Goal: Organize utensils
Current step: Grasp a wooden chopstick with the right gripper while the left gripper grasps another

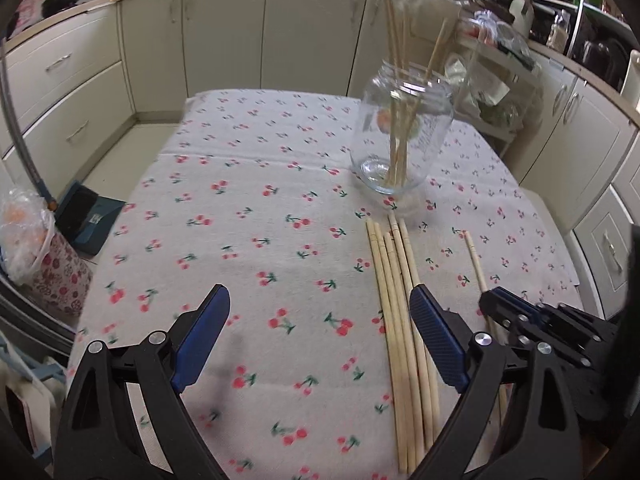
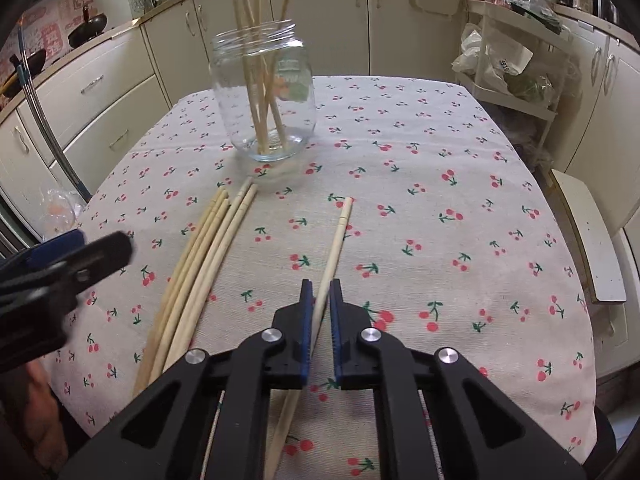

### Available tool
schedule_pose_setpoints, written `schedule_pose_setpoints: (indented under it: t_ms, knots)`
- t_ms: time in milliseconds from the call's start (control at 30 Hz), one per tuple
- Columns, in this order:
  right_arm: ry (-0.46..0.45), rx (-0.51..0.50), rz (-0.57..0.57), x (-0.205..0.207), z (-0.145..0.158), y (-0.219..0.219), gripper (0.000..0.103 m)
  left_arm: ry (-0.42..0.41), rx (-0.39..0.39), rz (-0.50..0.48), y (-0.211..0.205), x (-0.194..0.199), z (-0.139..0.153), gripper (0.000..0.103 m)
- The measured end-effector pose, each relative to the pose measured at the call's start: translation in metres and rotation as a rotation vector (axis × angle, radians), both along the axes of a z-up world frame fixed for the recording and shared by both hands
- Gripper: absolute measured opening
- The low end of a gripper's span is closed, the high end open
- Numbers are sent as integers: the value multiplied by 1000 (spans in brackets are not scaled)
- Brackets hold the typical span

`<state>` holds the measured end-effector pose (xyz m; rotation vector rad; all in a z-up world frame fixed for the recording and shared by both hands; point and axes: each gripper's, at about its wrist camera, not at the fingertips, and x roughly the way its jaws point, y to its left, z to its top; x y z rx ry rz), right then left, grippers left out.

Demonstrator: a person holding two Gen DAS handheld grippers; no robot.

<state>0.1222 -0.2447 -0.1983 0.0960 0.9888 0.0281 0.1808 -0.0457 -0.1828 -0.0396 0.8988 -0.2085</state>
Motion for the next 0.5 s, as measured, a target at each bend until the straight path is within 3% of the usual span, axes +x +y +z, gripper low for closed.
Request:
schedule_pose_setpoints:
  t_ms: [300, 500]
  knots:
    - [-2, 74, -4, 1, 0, -8, 9, 76, 94, 18, -17, 33, -26, 87]
    - [-9, 85, -8, 6, -1, -9, 13, 80, 161, -5, -28, 41, -29, 86]
